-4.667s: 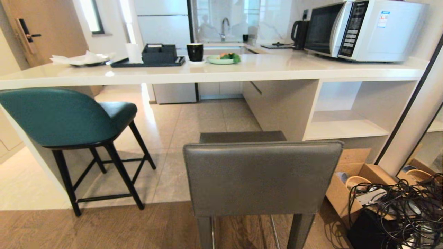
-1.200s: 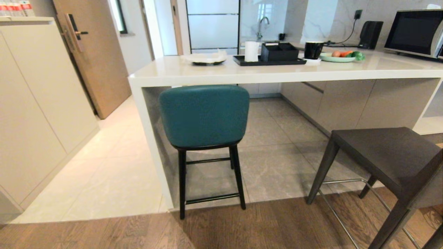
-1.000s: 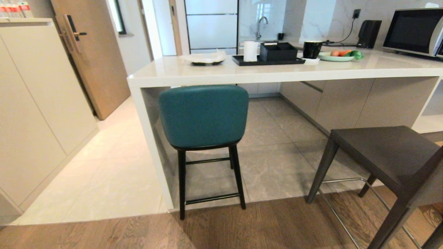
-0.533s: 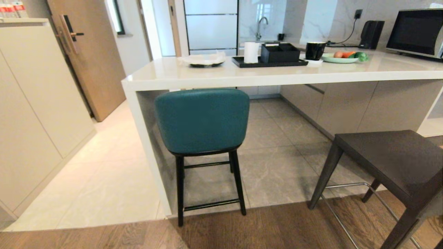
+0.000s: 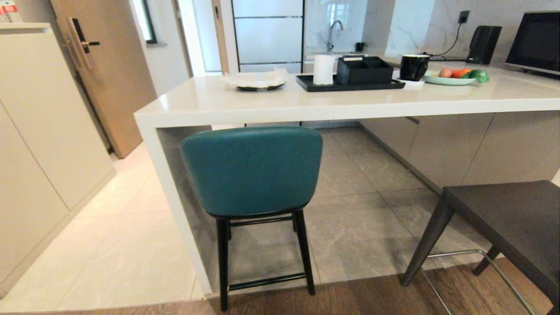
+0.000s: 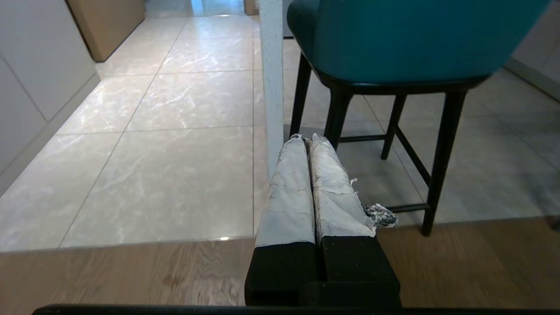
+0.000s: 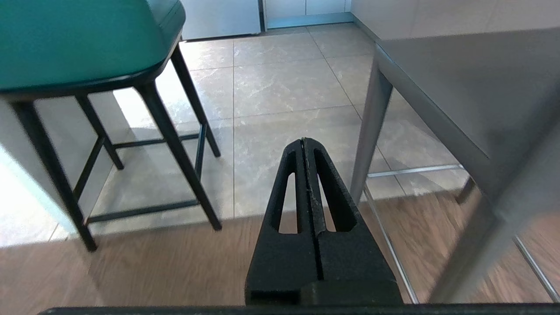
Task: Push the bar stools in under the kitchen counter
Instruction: Pull the blue chair out from under the dining table
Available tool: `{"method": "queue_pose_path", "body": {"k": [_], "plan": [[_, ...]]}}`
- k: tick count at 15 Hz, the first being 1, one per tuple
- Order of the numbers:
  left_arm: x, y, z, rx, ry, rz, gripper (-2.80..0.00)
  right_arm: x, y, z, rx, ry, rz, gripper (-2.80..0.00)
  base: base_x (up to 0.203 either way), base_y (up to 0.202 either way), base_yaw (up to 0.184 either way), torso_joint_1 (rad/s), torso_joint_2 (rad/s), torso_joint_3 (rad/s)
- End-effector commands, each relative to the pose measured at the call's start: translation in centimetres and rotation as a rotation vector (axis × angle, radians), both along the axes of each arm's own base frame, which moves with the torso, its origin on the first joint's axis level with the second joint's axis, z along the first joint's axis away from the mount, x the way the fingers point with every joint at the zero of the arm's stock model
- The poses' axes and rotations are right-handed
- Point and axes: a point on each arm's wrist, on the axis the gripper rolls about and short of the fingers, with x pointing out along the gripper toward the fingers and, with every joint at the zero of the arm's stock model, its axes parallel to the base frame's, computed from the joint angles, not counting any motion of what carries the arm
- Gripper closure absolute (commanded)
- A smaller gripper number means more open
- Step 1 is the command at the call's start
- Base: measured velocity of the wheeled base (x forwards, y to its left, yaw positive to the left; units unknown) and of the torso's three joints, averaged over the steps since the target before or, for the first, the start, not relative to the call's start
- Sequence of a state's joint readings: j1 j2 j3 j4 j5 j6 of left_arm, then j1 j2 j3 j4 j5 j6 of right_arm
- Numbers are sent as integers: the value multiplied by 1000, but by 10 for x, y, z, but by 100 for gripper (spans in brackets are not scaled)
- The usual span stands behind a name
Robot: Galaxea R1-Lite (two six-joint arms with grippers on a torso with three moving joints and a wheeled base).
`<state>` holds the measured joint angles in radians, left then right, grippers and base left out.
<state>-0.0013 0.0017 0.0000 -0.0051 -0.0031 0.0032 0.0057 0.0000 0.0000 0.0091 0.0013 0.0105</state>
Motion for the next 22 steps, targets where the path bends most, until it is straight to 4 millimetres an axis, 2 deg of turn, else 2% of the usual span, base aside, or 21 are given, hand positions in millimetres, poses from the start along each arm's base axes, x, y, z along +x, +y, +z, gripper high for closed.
{"method": "queue_pose_path", "body": {"k": [1,11,22], "plan": [[0,0,0,0,2,1,0,0,0,0,0,2,1,0,197,0,4,2,7,2],[0,0,0,0,0,1,0,0,0,0,0,3,1,0,191,0,3,4,2,2],[0,0,0,1,0,4,0,0,0,0,0,2,1,0,8,0,0,1,0,0]]}}
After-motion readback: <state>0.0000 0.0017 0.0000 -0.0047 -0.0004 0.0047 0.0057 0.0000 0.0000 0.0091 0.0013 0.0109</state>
